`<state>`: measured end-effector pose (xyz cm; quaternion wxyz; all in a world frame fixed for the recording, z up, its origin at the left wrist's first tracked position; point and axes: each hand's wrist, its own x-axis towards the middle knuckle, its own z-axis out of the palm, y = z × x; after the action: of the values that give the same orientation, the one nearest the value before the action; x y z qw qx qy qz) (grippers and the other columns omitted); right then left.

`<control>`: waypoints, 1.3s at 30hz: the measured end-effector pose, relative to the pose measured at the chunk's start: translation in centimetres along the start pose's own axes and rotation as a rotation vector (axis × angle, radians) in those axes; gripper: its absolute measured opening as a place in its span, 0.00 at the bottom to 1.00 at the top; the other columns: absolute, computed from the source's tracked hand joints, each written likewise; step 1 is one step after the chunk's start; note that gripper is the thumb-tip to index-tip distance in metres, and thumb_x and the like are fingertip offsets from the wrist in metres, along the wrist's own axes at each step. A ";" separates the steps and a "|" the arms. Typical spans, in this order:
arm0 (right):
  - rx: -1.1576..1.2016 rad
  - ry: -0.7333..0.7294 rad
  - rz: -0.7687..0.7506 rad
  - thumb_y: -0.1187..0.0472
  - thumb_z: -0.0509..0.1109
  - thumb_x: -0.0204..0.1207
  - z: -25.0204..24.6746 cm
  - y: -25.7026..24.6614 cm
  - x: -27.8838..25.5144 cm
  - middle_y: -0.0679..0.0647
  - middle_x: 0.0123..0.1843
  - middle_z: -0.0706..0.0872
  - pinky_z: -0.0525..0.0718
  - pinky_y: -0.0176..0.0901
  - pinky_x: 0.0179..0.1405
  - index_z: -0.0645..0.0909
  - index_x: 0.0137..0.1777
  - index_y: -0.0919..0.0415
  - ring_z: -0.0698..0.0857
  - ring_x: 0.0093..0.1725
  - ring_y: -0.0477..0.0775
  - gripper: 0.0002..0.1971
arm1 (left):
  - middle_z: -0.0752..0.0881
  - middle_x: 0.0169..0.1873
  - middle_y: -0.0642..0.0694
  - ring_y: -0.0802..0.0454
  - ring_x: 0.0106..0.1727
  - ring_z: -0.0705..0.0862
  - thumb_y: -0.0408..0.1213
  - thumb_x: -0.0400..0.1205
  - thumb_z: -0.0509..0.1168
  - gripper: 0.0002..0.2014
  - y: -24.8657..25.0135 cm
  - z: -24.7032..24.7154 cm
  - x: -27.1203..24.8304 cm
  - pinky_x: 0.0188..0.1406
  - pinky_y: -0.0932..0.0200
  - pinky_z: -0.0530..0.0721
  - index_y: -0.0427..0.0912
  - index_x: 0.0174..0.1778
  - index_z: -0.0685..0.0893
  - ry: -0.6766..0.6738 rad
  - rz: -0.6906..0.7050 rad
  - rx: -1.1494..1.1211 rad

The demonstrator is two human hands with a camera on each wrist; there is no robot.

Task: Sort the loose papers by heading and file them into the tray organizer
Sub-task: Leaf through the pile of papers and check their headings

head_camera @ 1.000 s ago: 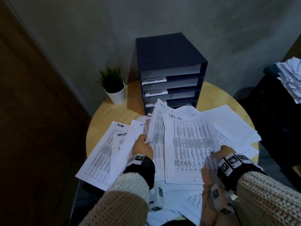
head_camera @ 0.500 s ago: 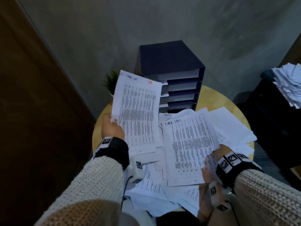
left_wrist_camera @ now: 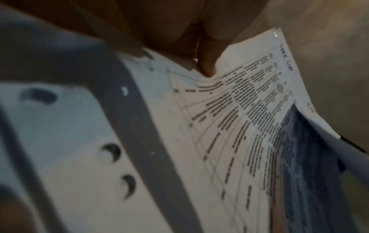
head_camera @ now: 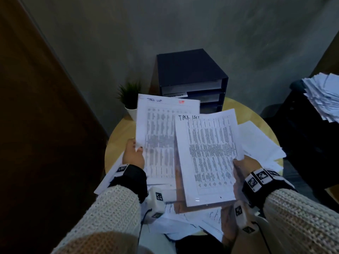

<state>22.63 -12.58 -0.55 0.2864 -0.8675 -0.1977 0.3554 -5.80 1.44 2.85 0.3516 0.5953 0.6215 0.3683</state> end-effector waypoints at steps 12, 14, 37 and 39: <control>0.128 -0.068 -0.013 0.51 0.65 0.80 1.0 -1.0 -1.5 0.68 0.59 0.85 0.79 0.51 0.57 0.80 0.63 0.73 0.83 0.58 0.67 0.24 | 0.80 0.57 0.44 0.53 0.54 0.75 0.22 0.82 0.56 0.13 -0.4 5.5 -2.7 0.45 0.66 0.67 0.43 0.56 0.74 -0.271 -0.049 -0.124; 0.129 -0.085 -0.007 0.51 0.63 0.81 1.0 -1.0 -1.7 0.68 0.63 0.81 0.74 0.55 0.68 0.75 0.67 0.74 0.79 0.65 0.68 0.26 | 0.81 0.51 0.44 0.51 0.49 0.77 0.20 0.81 0.54 0.14 -0.1 5.8 -3.3 0.37 0.67 0.70 0.41 0.56 0.74 -0.284 -0.042 -0.140; 0.182 -0.048 -0.164 0.66 0.66 0.78 0.7 1.0 -2.9 0.57 0.56 0.86 0.77 0.43 0.52 0.79 0.67 0.59 0.82 0.49 0.56 0.17 | 0.82 0.59 0.40 0.50 0.49 0.75 0.33 0.87 0.55 0.12 -0.3 7.3 -5.8 0.43 0.65 0.68 0.38 0.65 0.75 -0.300 -0.081 -0.008; 0.197 -0.041 -0.174 0.64 0.66 0.79 0.5 1.3 -2.8 0.57 0.54 0.85 0.75 0.42 0.49 0.79 0.67 0.60 0.81 0.48 0.55 0.16 | 0.83 0.58 0.41 0.50 0.49 0.76 0.34 0.87 0.55 0.12 -0.2 7.3 -5.9 0.43 0.65 0.68 0.38 0.65 0.75 -0.303 -0.088 0.004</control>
<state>20.60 -14.87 -0.25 0.3956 -0.8074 -0.2423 0.3646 0.73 -4.21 -0.88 0.4559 0.6171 0.5876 0.2571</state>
